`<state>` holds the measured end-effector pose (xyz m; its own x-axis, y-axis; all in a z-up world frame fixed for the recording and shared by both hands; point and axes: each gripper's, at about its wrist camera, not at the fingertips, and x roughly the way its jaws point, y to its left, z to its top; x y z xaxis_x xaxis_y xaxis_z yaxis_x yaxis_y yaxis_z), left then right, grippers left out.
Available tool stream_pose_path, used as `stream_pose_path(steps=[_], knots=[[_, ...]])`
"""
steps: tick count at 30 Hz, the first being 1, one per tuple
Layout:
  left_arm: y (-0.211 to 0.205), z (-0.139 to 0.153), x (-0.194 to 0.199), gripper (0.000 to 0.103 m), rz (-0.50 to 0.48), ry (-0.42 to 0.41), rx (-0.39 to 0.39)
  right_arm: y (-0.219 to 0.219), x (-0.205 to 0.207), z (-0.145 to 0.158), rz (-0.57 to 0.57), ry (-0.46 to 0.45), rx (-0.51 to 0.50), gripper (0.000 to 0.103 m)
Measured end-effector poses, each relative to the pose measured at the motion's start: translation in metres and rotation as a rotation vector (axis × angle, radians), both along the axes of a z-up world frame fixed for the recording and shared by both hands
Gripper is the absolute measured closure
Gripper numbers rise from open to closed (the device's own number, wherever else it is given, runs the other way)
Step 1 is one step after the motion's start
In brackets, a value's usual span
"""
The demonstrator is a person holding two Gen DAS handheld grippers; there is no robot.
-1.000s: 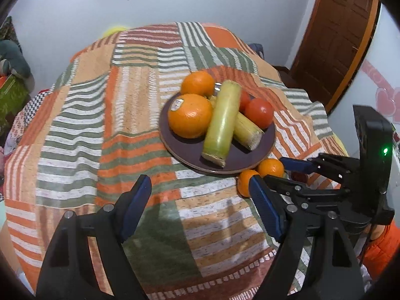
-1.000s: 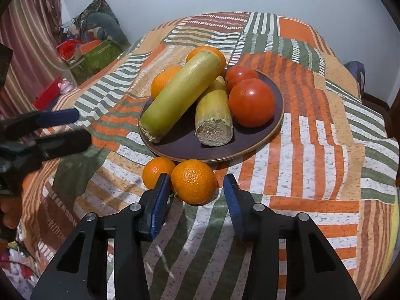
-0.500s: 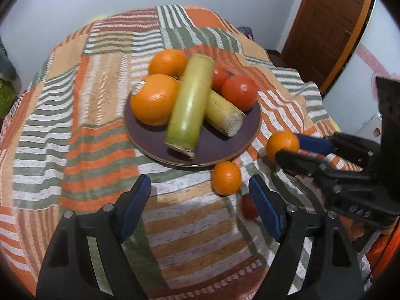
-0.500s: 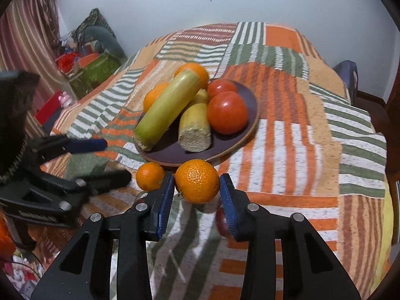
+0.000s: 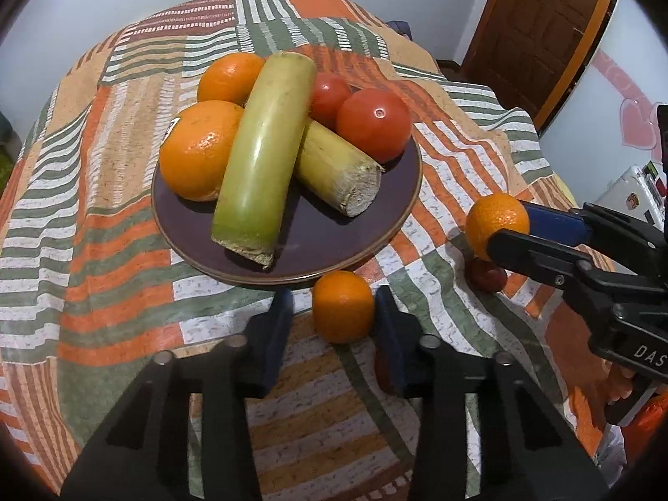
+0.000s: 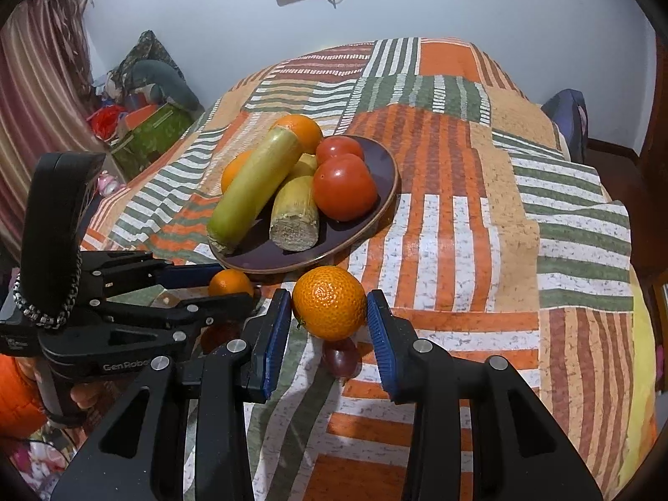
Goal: Organize fruits
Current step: 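Grasp a mandarin with the left tool while the right tool grasps another mandarin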
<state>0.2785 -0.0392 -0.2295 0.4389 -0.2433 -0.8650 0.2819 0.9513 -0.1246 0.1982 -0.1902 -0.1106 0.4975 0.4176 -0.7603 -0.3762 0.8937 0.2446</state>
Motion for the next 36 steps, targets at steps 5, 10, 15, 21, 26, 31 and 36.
stream_pose_path(steps=[5,10,15,21,26,31,36], knots=[[-0.005,0.004,-0.004,0.073,-0.016,-0.017,0.002,0.001,-0.001,0.0,0.004,-0.002,0.007,0.068],[0.002,0.021,-0.01,0.073,-0.002,-0.058,-0.008,0.002,0.0,0.003,0.007,-0.011,0.005,0.068],[0.011,0.042,-0.009,0.073,0.024,-0.103,-0.028,0.006,0.003,0.007,0.013,-0.029,-0.003,0.068],[0.007,0.05,0.002,0.073,0.041,-0.141,-0.019,0.012,0.015,0.012,0.023,-0.059,-0.007,0.068],[0.004,0.046,0.01,0.073,0.045,-0.144,-0.02,0.016,0.026,0.011,0.024,-0.072,-0.008,0.068],[0.001,0.036,0.017,0.073,0.038,-0.126,-0.014,0.02,0.035,0.001,0.023,-0.057,-0.017,0.068],[-0.003,0.025,0.023,0.073,0.032,-0.104,-0.026,0.021,0.039,-0.006,0.022,-0.047,-0.013,0.068]])
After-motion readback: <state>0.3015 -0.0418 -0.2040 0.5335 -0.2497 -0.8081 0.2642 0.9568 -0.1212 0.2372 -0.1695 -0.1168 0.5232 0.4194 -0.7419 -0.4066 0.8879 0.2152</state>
